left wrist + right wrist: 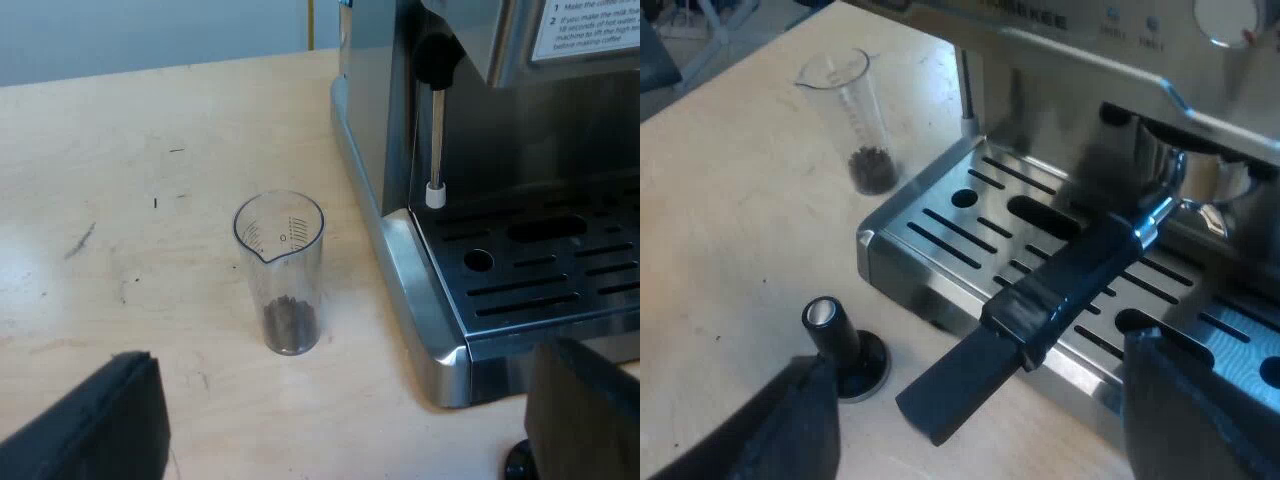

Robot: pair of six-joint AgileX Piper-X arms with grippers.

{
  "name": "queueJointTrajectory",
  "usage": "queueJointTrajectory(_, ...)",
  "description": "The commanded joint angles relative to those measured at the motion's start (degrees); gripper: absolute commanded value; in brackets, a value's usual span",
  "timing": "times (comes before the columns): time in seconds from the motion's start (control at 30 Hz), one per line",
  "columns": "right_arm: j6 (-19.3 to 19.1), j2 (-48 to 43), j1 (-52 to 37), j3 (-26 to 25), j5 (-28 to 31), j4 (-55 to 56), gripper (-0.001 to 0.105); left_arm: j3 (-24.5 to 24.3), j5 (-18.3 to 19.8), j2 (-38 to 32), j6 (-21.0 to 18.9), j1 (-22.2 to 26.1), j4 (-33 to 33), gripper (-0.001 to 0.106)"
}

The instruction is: Pour the beans into the coffee machine

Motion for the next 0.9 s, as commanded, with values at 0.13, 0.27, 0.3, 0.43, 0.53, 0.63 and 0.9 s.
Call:
queueJointTrajectory(0.13,-0.29,-0.35,0.06,-0.74,-0.09,-2.18,0.062,-0.2,-0.2,0.13,-0.36,-0.25,-1.06,0.086)
queueJointTrajectory(0.27,-0.29,-0.35,0.06,-0.74,-0.17,-2.98,0.062,1.16,-0.2,0.13,-0.36,-0.25,-1.92,0.086)
queueJointTrajectory(0.3,-0.29,-0.35,0.06,-0.74,-0.17,-2.98,0.062,1.51,-0.2,0.13,-0.36,-0.25,-2.1,0.086)
queueJointTrajectory(0.43,-0.29,-0.35,0.06,-0.74,-0.17,-2.98,0.062,5.84,-0.2,0.13,-0.36,-0.25,-6.3,0.086)
queueJointTrajectory(0.53,-0.29,-0.35,0.06,-0.74,-0.32,-2.98,0.062,9.11,-0.2,0.13,-0.47,-0.25,-10.58,0.086)
queueJointTrajectory(0.63,-0.29,-0.35,0.06,-0.74,-1.56,-2.98,0.062,11.35,-0.2,0.13,-0.78,-0.25,-14.48,0.086)
queueJointTrajectory(0.9,-0.29,-0.35,0.06,-0.74,-2.9,-2.98,0.062,18.33,-0.74,0.13,-0.78,-0.25,-25.88,0.086)
